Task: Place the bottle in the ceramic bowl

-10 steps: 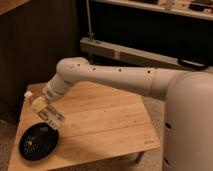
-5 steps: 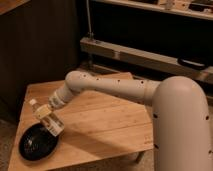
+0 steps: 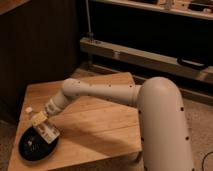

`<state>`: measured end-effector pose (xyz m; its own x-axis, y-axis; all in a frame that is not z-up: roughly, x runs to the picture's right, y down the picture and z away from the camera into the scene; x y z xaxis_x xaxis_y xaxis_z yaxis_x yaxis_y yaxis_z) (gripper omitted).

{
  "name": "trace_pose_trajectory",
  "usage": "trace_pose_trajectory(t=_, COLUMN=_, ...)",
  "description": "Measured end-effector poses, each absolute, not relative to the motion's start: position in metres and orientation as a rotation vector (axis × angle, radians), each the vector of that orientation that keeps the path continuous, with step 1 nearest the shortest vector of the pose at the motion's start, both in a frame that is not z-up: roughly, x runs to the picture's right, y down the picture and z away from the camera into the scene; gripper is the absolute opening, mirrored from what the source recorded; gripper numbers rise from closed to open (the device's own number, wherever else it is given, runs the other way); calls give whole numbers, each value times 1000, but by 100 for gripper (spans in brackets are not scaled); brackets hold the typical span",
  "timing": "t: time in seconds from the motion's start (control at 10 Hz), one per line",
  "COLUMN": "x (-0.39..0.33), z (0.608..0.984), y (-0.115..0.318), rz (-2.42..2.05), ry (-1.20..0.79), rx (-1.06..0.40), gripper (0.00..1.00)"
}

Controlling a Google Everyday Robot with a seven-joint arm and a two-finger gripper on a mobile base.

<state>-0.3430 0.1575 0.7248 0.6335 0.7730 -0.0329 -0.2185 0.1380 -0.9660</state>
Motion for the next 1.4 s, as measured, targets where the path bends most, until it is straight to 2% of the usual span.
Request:
trace_pose_trajectory(t=0.2, x=-358, z=736, y=181, rz=763, ry=-536, rx=-1280, gripper=1)
trace_pose_trajectory(t=0.3, x=-365, z=737, y=189, rz=747, ry=-531, rx=-1297, gripper=8)
trace_pose_trajectory(t=0.8, x=-370, z=730, y=191, rz=670, ry=-583, rx=-1325, gripper=60)
trace_pose_trajectory(t=0.9, x=-371, z=730, y=192, rz=662, ry=-589, rx=-1331, gripper=67)
trace_pose_trajectory(t=1.4, x=-371, z=730, y=192, rz=655, ry=-587, rx=-1337, gripper=70)
